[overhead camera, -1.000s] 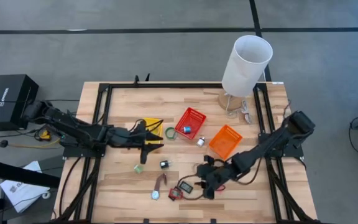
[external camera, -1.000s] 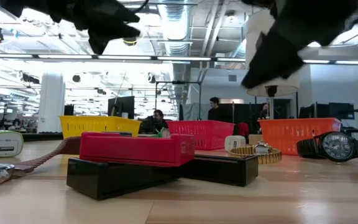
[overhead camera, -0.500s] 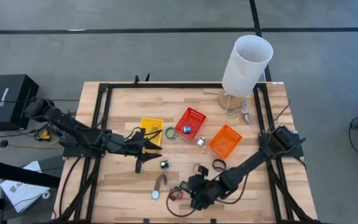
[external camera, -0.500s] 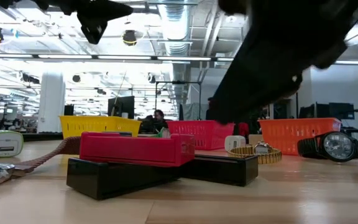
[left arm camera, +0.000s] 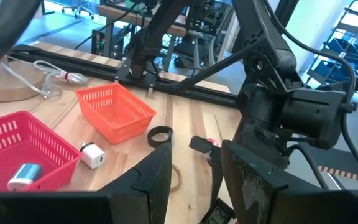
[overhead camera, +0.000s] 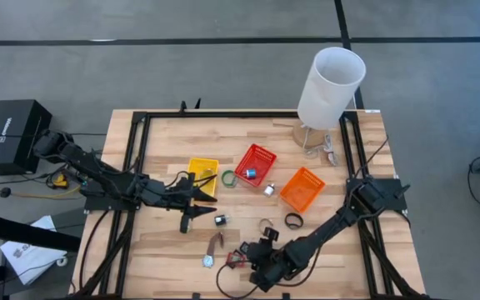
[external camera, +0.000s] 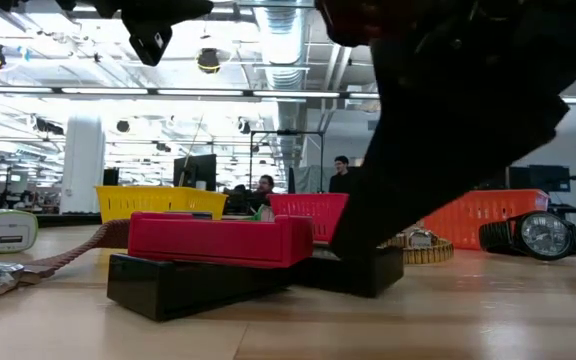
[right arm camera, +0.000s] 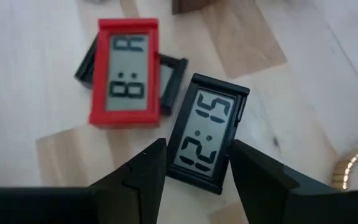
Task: Pick & Place Office items
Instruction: Put the right black digital clock into the orange bin
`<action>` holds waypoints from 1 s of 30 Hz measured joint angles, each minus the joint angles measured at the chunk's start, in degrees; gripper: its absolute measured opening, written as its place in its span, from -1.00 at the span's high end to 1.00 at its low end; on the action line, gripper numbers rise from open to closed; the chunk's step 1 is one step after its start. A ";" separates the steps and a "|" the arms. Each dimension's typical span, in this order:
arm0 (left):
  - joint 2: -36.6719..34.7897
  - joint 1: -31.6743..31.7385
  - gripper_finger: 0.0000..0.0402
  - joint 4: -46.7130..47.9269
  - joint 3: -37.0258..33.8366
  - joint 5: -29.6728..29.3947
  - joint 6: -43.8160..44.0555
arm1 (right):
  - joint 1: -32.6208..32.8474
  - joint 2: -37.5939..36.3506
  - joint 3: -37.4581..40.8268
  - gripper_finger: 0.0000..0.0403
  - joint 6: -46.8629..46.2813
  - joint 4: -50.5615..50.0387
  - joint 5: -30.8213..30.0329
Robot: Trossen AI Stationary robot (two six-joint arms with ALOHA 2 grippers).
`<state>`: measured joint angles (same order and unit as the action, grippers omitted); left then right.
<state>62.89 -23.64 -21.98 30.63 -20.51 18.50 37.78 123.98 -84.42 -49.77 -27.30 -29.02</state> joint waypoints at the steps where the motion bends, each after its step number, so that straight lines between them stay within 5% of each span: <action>1: 0.00 0.00 0.33 -0.08 0.00 0.00 0.00 | 0.03 0.00 -0.01 0.17 -0.02 -0.01 0.16; 10: 0.00 0.04 0.33 -0.83 0.00 0.00 0.00 | -1.16 -0.02 -0.06 0.17 -1.45 -0.58 1.02; 20: 0.00 0.04 0.33 -1.75 0.00 0.00 -0.17 | -5.62 -0.46 -0.19 0.15 2.42 -0.47 12.86; 30: 0.00 0.04 0.33 -2.21 0.00 -0.01 -0.20 | -5.66 -0.28 -0.96 -0.19 6.46 -3.12 14.42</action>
<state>62.89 -23.59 -24.18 30.63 -20.52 18.31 32.12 123.70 -85.38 -43.31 -30.42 -14.60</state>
